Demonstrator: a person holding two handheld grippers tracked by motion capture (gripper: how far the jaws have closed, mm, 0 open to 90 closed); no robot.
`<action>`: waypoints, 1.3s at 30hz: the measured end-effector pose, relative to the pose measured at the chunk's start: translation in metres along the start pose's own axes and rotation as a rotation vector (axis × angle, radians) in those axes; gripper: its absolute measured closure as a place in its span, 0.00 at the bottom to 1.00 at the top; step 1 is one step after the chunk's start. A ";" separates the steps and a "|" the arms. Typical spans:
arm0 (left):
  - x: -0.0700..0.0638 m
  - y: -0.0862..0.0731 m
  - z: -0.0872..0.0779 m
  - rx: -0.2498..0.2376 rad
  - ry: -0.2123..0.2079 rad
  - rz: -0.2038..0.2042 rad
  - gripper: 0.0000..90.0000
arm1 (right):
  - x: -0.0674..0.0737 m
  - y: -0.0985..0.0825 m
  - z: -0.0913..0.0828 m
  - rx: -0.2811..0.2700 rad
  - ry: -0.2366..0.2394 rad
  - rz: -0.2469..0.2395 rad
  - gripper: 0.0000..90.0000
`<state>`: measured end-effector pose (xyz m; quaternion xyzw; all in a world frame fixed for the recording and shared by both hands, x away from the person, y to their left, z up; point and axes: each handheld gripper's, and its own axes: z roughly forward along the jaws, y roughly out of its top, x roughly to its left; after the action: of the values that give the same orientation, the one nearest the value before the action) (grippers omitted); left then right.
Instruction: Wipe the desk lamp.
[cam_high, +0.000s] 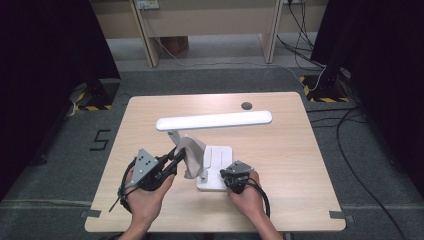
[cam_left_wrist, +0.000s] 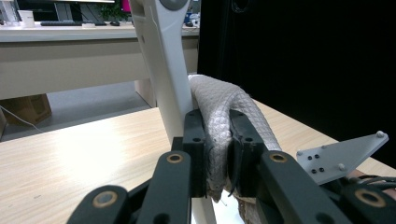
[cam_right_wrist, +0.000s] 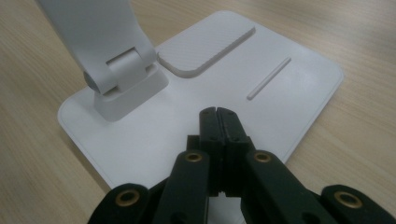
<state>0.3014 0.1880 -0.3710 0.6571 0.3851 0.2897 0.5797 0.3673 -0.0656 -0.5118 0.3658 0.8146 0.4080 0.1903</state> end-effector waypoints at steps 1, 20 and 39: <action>0.000 0.000 0.000 0.000 0.000 0.000 0.88 | 0.000 0.000 0.000 0.000 0.000 0.002 1.00; -0.002 -0.009 0.004 0.024 -0.004 -0.002 0.88 | 0.000 0.000 0.000 -0.003 0.000 0.000 1.00; -0.003 -0.015 0.008 0.043 -0.008 0.000 0.88 | 0.000 0.000 0.000 -0.006 0.002 0.003 1.00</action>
<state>0.3039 0.1811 -0.3872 0.6706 0.3888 0.2785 0.5671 0.3671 -0.0656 -0.5122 0.3662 0.8130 0.4109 0.1899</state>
